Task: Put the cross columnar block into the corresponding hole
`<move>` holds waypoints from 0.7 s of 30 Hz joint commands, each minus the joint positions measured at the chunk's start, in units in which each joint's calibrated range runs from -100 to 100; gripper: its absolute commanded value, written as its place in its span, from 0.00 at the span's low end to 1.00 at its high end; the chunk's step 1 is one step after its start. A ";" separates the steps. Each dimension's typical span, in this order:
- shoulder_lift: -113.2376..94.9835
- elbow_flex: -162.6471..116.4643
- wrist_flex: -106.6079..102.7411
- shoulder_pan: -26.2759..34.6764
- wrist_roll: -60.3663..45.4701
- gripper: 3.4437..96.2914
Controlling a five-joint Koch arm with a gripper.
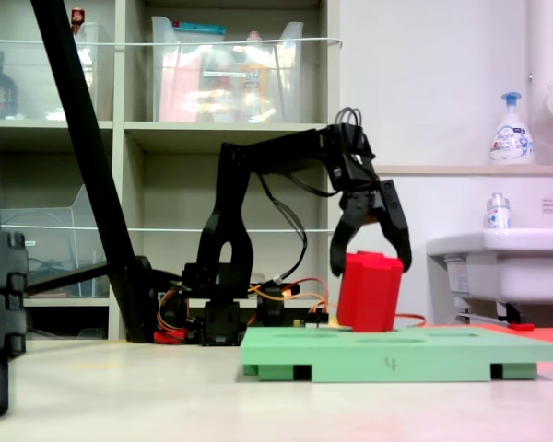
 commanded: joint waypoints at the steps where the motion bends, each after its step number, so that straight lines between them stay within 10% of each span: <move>1: 1.80 1.43 2.50 0.24 0.05 0.33; 21: 6.83 2.83 2.40 1.03 0.59 0.33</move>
